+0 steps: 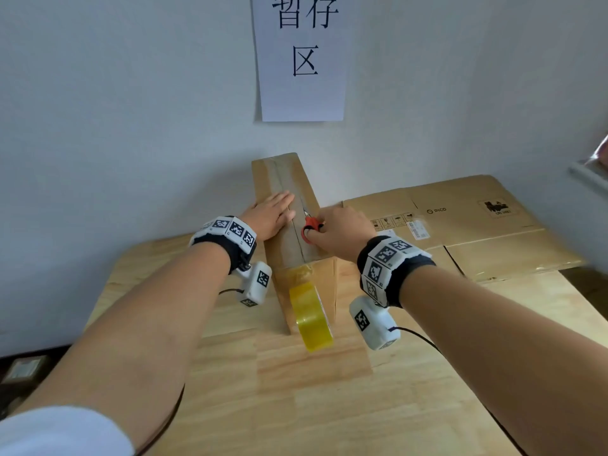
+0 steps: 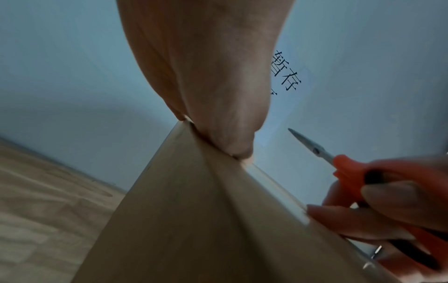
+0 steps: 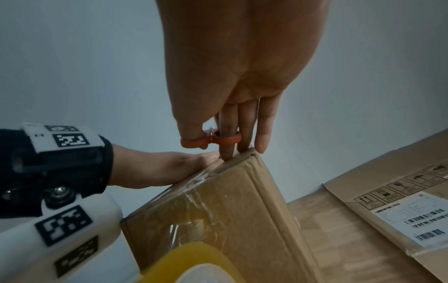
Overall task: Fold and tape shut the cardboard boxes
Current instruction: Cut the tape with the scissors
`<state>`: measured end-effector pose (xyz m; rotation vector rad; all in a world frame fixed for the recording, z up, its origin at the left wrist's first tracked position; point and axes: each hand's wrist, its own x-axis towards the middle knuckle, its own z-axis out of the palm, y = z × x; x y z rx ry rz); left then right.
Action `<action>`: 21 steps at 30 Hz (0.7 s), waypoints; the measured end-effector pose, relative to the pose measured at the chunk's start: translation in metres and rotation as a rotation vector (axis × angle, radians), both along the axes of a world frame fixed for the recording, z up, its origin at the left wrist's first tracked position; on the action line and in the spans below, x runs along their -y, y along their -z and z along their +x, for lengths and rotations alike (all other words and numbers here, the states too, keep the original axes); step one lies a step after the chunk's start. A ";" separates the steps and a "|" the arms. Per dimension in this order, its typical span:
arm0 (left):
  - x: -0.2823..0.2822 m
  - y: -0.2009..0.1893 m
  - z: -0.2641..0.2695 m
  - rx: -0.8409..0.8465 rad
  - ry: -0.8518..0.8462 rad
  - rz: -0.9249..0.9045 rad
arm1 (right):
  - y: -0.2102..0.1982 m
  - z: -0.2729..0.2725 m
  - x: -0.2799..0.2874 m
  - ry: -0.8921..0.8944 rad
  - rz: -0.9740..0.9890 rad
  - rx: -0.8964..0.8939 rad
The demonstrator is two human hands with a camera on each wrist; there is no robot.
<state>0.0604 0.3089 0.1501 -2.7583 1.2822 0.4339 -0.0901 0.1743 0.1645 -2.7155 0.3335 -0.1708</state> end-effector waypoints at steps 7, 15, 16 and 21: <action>-0.010 0.002 -0.020 -0.043 0.000 -0.006 | 0.008 -0.009 -0.013 0.013 0.018 0.043; -0.032 0.003 -0.084 -0.091 0.010 -0.148 | 0.008 -0.008 -0.020 0.034 -0.020 0.014; -0.034 0.006 -0.092 -0.099 0.016 -0.180 | 0.008 -0.008 -0.020 0.040 -0.030 0.009; -0.051 0.024 -0.116 -0.042 0.112 -0.330 | 0.007 -0.009 -0.023 0.050 -0.053 0.014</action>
